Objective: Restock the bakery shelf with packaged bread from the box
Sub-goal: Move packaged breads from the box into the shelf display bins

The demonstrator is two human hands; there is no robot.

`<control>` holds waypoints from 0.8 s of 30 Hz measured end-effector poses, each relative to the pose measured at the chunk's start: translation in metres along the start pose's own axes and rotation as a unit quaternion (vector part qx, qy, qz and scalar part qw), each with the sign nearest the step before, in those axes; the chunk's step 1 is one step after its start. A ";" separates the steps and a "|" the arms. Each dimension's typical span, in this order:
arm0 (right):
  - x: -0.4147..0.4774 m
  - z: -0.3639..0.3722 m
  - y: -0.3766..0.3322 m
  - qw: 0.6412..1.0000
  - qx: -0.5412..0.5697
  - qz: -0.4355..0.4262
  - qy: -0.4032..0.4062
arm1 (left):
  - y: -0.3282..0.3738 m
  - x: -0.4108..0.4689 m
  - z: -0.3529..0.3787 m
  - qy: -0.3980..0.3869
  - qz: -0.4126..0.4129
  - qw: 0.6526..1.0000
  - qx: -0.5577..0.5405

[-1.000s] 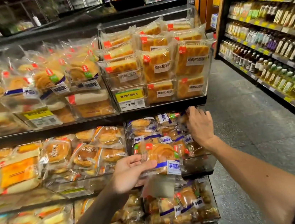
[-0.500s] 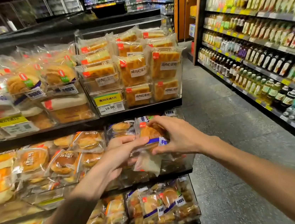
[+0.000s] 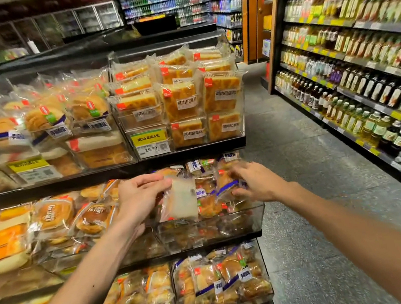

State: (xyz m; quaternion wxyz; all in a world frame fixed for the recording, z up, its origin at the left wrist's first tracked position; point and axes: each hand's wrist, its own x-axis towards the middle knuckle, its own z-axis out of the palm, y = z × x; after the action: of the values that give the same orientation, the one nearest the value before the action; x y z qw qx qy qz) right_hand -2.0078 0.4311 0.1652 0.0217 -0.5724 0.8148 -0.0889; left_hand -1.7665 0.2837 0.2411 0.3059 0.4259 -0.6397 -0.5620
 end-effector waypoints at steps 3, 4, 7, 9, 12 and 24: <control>-0.001 0.014 0.002 0.994 -0.107 0.036 -0.006 | -0.004 -0.004 0.000 0.007 0.005 1.000 0.003; -0.002 0.017 0.001 0.990 -0.131 0.048 -0.008 | -0.004 -0.005 0.000 0.008 0.006 1.000 0.005; -0.004 0.020 -0.007 0.988 -0.141 0.055 -0.022 | -0.003 -0.010 0.000 0.005 0.016 1.000 0.010; -0.006 0.015 -0.013 0.991 -0.113 0.071 -0.013 | -0.002 -0.012 -0.003 -0.001 0.030 0.999 0.018; -0.010 0.002 -0.039 0.986 0.006 0.092 0.140 | 0.001 -0.015 -0.014 0.011 0.101 0.993 0.064; 0.020 -0.052 -0.222 0.583 0.757 0.212 -0.206 | -0.025 -0.057 -0.141 -0.042 0.604 0.718 0.343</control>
State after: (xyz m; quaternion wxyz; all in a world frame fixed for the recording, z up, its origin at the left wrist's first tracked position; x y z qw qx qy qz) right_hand -1.8151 0.3456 0.2554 0.6324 -0.1634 0.5246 -0.5460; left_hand -1.6135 0.2694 0.2470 0.3859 0.0003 -0.9224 -0.0171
